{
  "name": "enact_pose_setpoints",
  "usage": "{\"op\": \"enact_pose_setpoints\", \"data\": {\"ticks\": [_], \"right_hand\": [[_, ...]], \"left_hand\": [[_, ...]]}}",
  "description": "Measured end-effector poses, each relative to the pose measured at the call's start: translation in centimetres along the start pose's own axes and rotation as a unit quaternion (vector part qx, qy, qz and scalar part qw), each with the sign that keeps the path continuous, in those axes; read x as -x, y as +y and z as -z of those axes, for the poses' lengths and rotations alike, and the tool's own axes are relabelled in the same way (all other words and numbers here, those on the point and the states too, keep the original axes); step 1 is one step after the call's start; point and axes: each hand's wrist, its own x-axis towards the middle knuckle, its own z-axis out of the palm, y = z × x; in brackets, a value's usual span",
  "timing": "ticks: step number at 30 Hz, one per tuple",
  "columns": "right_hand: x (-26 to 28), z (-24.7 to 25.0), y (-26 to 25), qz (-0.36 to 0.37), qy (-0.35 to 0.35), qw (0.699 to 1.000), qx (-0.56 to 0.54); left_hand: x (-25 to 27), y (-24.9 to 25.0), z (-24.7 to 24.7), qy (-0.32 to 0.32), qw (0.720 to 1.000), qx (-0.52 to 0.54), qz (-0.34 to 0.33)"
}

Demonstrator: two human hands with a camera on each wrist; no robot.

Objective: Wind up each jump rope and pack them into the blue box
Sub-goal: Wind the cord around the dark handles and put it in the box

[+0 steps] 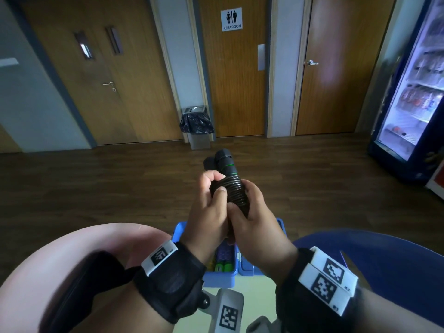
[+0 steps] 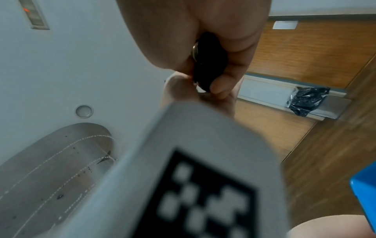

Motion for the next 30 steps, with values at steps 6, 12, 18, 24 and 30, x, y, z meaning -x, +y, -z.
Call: {"op": "enact_pose_setpoints", "data": {"ticks": [6, 12, 18, 24, 30], "right_hand": [[-0.5, 1.7, -1.1, -0.035, -0.055, 0.998, -0.026], [-1.0, 3.0, -2.6, -0.134, -0.088, 0.964, -0.214], [-0.8, 3.0, -3.1, -0.137, -0.078, 0.955, -0.250], [-0.7, 2.2, -2.6, -0.113, -0.072, 0.943, -0.304], [-1.0, 2.3, -2.3, -0.113, -0.093, 0.948, -0.282]], "left_hand": [[0.1, 1.1, 1.2, -0.048, 0.998, 0.031, 0.016], [0.9, 2.4, 1.9, -0.142, 0.990, 0.011, -0.009], [1.4, 2.4, 0.9, -0.137, 0.988, 0.045, -0.046], [0.7, 2.3, 0.9, -0.113, 0.993, 0.022, -0.016], [0.6, 2.4, 1.4, -0.113, 0.994, 0.004, -0.008]]}}
